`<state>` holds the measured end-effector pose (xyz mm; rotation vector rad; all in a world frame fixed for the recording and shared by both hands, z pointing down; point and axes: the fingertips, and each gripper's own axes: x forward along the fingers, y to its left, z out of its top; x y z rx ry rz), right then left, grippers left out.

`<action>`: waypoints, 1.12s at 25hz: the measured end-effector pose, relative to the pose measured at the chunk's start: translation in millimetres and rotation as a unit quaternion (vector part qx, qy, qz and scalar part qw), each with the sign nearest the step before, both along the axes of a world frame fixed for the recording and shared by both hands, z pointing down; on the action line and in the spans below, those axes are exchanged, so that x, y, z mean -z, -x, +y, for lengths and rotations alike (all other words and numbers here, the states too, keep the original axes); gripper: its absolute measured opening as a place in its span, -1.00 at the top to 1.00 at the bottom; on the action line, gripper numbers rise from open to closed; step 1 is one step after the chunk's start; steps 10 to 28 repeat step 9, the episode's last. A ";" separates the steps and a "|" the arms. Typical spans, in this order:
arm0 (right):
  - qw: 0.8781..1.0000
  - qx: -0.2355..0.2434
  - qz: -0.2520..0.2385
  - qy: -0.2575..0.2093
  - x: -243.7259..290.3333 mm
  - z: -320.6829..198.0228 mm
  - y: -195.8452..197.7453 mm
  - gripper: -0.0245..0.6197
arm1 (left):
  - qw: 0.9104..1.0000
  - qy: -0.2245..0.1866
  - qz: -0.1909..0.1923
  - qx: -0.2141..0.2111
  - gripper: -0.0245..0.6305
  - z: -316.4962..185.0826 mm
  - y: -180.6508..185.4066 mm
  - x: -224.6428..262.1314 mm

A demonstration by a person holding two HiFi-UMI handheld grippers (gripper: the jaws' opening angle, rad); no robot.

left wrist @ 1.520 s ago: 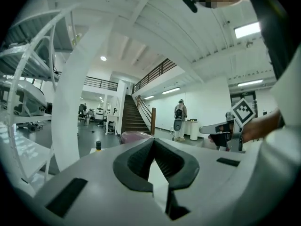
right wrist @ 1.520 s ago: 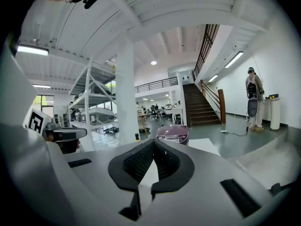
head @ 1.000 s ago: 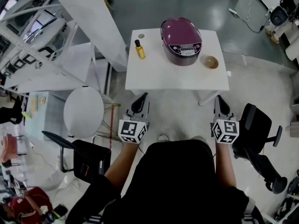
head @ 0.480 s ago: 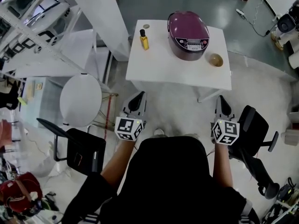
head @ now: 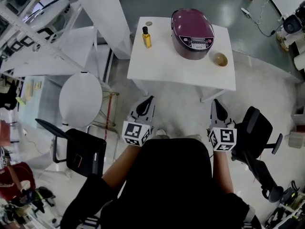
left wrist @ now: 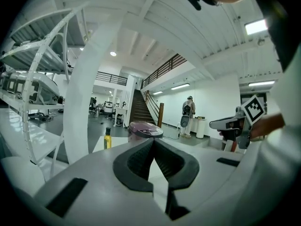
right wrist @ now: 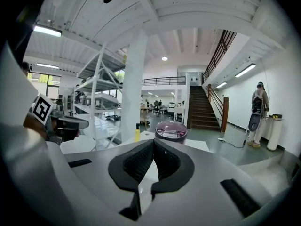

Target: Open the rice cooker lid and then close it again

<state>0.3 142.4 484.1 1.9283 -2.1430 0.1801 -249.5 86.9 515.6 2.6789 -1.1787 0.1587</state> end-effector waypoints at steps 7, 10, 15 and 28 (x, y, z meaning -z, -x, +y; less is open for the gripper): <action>1.000 0.008 -0.008 0.007 -6.0 -2.3 4.0 0.93 | 1.000 -0.004 0.003 -0.027 0.92 10.4 -16.8 -2.1; 1.000 0.011 -0.011 0.005 -5.6 -3.3 5.3 0.93 | 0.999 -0.005 0.007 -0.038 0.92 14.4 -22.0 -3.2; 1.000 0.011 -0.011 0.005 -5.6 -3.3 5.3 0.93 | 0.999 -0.005 0.007 -0.038 0.92 14.4 -22.0 -3.2; 1.000 0.011 -0.011 0.005 -5.6 -3.3 5.3 0.93 | 0.999 -0.005 0.007 -0.038 0.92 14.4 -22.0 -3.2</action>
